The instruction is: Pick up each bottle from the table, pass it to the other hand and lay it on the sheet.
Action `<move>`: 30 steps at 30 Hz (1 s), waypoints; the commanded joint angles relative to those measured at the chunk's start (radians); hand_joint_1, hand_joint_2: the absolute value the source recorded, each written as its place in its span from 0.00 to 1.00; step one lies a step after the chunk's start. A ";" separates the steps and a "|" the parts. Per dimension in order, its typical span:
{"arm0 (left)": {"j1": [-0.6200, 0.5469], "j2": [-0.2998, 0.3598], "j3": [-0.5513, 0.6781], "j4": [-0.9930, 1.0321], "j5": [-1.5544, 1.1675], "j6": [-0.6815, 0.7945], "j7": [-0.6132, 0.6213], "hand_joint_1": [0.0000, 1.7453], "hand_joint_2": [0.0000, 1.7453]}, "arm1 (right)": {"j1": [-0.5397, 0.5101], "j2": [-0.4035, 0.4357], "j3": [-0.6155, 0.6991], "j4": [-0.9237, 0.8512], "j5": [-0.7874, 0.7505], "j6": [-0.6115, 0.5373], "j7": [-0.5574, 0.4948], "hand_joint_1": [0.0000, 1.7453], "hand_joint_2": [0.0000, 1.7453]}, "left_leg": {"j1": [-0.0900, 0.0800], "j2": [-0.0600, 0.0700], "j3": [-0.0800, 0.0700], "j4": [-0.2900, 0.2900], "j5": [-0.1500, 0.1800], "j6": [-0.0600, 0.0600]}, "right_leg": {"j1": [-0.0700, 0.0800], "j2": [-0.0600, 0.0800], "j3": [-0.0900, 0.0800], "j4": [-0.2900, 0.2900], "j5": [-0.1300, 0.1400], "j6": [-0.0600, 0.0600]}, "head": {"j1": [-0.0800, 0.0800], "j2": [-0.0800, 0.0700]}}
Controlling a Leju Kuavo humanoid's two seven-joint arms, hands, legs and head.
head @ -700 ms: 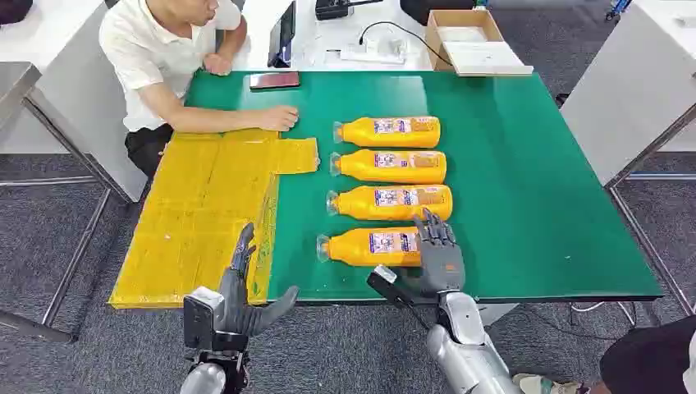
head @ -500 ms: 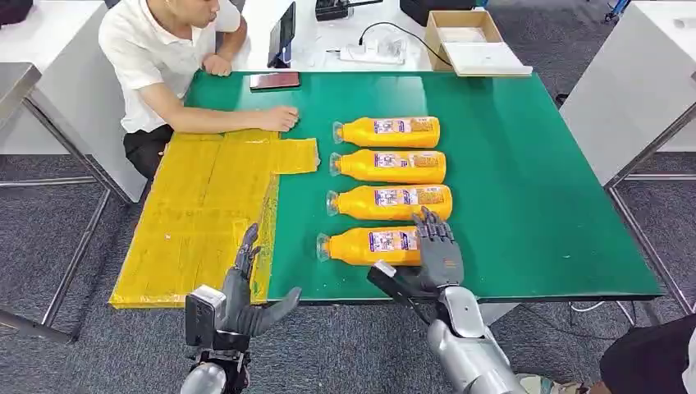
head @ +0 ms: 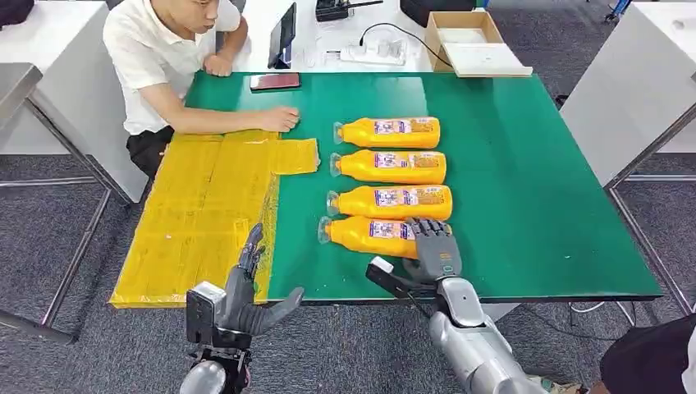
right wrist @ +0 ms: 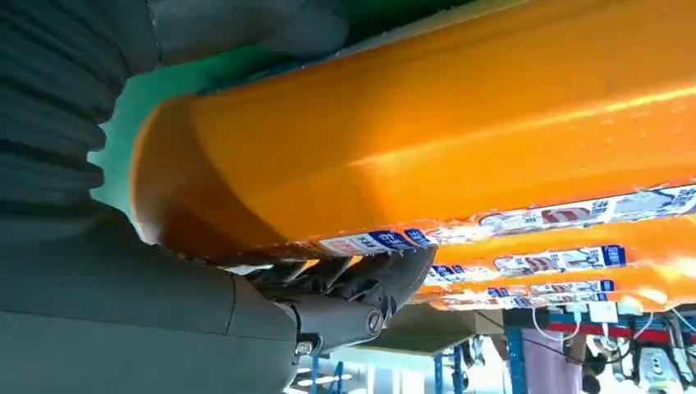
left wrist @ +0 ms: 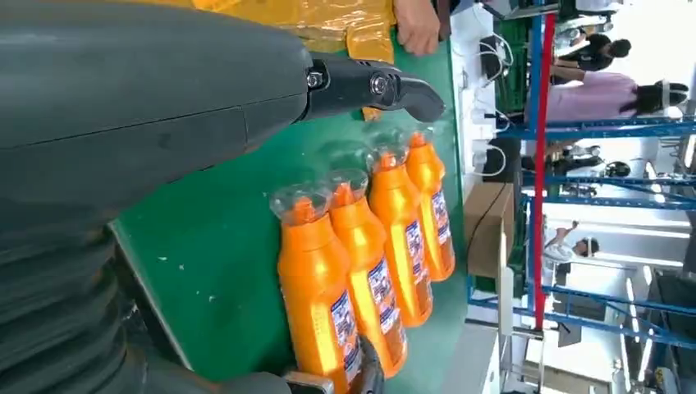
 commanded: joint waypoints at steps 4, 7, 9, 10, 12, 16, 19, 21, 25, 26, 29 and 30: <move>-0.036 0.003 0.007 0.059 0.049 -0.039 0.029 0.00 1.00 | -0.036 -0.021 0.043 0.119 -0.034 0.082 0.008 1.00 1.00 | 0.001 -0.001 0.003 -0.001 0.000 -0.001 | 0.001 -0.002 0.003 -0.001 -0.001 -0.001 | 0.000 0.000; -0.037 0.001 0.015 0.059 0.106 -0.082 0.062 0.00 1.00 | -0.035 -0.034 0.049 0.135 -0.048 0.108 0.013 1.00 1.00 | 0.001 -0.001 0.004 -0.001 0.000 -0.001 | 0.001 -0.002 0.004 -0.002 -0.001 -0.002 | 0.000 0.000; -0.038 0.004 0.012 0.056 0.103 -0.080 0.059 0.00 1.00 | -0.034 -0.038 0.042 0.144 -0.066 0.121 0.013 1.00 1.00 | 0.001 -0.002 0.005 -0.002 0.000 -0.001 | 0.001 -0.003 0.006 -0.002 -0.001 -0.002 | 0.000 0.000; -0.039 0.004 0.016 0.055 0.104 -0.077 0.059 0.00 1.00 | -0.030 -0.036 0.038 0.145 -0.075 0.120 0.011 1.00 1.00 | 0.001 -0.002 0.004 -0.001 0.000 -0.001 | 0.001 -0.003 0.005 -0.002 -0.001 -0.001 | 0.000 0.000; -0.042 0.004 0.018 0.056 0.105 -0.074 0.058 0.00 1.00 | -0.023 -0.031 0.034 0.145 -0.094 0.124 -0.008 1.00 1.00 | 0.001 -0.002 0.006 -0.002 0.000 -0.001 | 0.002 -0.004 0.007 -0.003 -0.001 -0.002 | 0.000 0.000; -0.046 0.009 0.019 0.052 0.107 -0.044 0.028 0.00 1.00 | 0.030 -0.003 -0.025 0.073 -0.311 0.155 -0.267 1.00 1.00 | 0.001 -0.003 0.009 -0.002 0.000 -0.001 | 0.002 -0.005 0.010 -0.003 -0.001 -0.002 | 0.000 0.000; -0.036 -0.004 0.032 0.055 0.140 0.036 0.011 0.00 1.00 | 0.129 0.039 -0.033 -0.115 -0.549 0.175 -0.490 1.00 1.00 | 0.002 -0.003 0.011 -0.003 0.000 -0.002 | 0.002 -0.005 0.012 -0.004 -0.001 -0.003 | 0.001 0.000; -0.041 -0.011 0.035 0.070 0.188 0.095 0.016 0.00 1.00 | 0.199 0.050 0.013 -0.281 -0.642 0.147 -0.512 1.00 1.00 | 0.003 0.001 0.012 -0.002 -0.002 -0.002 | 0.003 -0.001 0.012 -0.004 -0.001 -0.003 | 0.001 0.000; -0.049 -0.012 0.029 0.085 0.254 0.147 0.024 0.00 1.00 | 0.252 0.059 0.052 -0.453 -0.756 0.099 -0.517 1.00 1.00 | 0.001 0.002 0.012 -0.001 -0.004 -0.001 | 0.002 0.000 0.010 -0.001 -0.001 -0.002 | 0.000 0.000; -0.053 -0.014 0.031 0.092 0.281 0.173 0.025 0.00 1.00 | 0.268 0.072 0.051 -0.513 -0.816 0.069 -0.551 1.00 1.00 | 0.002 0.002 0.012 -0.001 -0.004 -0.002 | 0.002 -0.001 0.010 0.000 -0.002 -0.003 | 0.000 0.000; -0.058 -0.018 0.019 0.091 0.307 0.217 0.005 0.00 1.00 | 0.293 0.083 0.072 -0.623 -0.872 0.019 -0.556 1.00 1.00 | 0.002 0.001 0.005 0.000 -0.003 -0.001 | 0.002 0.000 0.004 0.001 -0.002 -0.002 | 0.000 0.000; -0.058 -0.013 0.008 0.087 0.301 0.225 -0.002 0.00 1.00 | 0.298 0.084 0.083 -0.641 -0.880 0.009 -0.558 1.00 1.00 | 0.002 0.001 0.004 0.000 -0.004 -0.001 | 0.002 0.000 0.004 0.002 -0.002 -0.002 | 0.000 0.000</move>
